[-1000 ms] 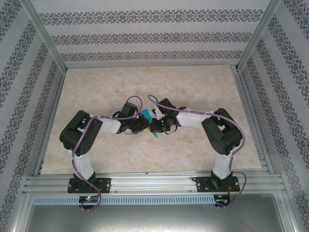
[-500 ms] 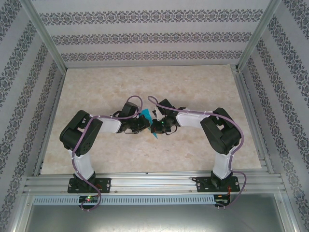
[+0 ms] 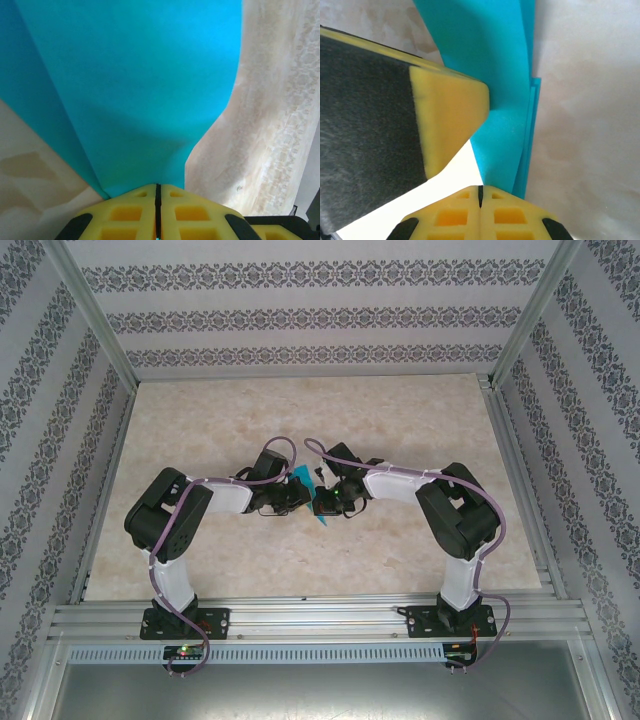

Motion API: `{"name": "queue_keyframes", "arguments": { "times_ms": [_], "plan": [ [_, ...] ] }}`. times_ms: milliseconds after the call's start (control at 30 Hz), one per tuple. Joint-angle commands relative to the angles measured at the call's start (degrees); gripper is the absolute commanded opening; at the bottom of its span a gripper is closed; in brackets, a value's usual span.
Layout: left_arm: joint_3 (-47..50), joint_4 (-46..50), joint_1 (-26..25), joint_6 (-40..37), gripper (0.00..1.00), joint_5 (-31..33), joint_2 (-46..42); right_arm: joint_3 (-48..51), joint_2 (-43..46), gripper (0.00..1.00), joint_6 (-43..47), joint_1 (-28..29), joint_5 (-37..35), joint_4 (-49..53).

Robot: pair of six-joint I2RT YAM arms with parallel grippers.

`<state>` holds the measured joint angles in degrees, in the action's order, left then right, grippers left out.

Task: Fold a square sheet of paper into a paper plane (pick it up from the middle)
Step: Fold the wing for the fifth time at the center of the table.

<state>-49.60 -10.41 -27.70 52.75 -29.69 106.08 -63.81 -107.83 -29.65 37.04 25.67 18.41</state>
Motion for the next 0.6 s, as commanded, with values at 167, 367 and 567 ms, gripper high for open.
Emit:
{"name": "queue_keyframes", "arguments": {
  "times_ms": [167, 367, 567],
  "plan": [
    [0.41, 6.64, 0.10, -0.51, 0.11, 5.81, 3.41, -2.24, -1.10, 0.00, 1.39, 1.41, -2.29, 2.79],
    [0.36, 7.42, 0.08, -0.34, 0.11, 6.31, 3.34, -2.04, -1.77, 0.00, 2.03, 1.36, -3.85, 4.33],
    [-0.20, 9.37, 0.06, -0.62, 0.11, 7.45, 3.30, -1.76, -1.59, 0.00, 3.08, 1.10, -4.49, 6.02]
  ]
}}
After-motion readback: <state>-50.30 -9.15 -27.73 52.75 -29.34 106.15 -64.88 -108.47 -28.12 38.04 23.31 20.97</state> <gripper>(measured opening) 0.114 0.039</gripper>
